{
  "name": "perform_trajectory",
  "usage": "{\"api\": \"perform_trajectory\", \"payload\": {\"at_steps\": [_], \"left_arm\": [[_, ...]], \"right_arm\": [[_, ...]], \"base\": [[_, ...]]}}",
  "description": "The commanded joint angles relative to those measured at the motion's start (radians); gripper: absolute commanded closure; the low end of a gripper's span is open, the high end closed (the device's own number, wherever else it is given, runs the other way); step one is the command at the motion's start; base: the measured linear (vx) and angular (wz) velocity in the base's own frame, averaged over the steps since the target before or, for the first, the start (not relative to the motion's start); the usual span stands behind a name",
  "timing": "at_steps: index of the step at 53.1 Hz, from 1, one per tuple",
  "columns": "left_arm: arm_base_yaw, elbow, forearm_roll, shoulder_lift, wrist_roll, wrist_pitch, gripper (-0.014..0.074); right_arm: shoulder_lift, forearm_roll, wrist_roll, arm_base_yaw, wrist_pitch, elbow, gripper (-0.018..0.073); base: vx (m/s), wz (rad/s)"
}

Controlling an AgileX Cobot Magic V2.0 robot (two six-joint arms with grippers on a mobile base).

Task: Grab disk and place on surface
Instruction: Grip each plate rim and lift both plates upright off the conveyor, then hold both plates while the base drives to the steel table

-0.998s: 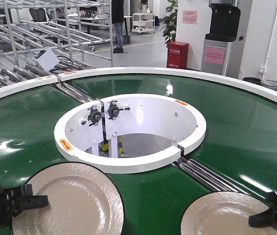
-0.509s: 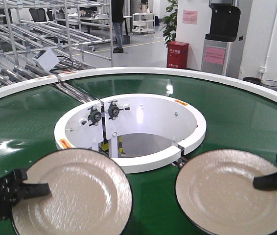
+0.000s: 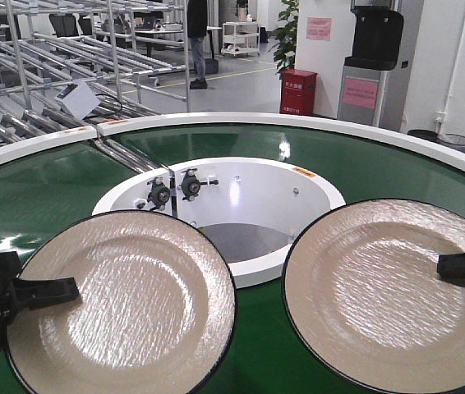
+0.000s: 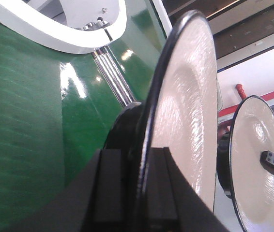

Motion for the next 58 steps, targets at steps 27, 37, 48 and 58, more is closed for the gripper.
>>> {"api": "perform_trajectory", "payload": {"at_steps": [27,37,48,58], "left_arm": [[0.0,-0.034,-0.109,-0.038,-0.017,0.043,0.0604],[0.0,-0.034,-0.109,-0.038,-0.017,0.043,0.0604],[0.0,-0.034,-0.109,-0.038,-0.017,0.043,0.0604],[0.0,-0.034,-0.109,-0.038,-0.017,0.043,0.0604]], "right_arm": [[-0.045,0.12,0.003,-0.003,0.002,-0.03,0.0568],[-0.045,0.12,0.003,-0.003,0.001,-0.03,0.0568],[-0.045,0.12,0.003,-0.003,0.001,-0.03,0.0568],[-0.045,0.12,0.003,-0.003,0.001,-0.03,0.0568]], "base": [[0.0,0.0],[-0.03,-0.08],[-0.1,-0.28],[-0.12,-0.47]]}}
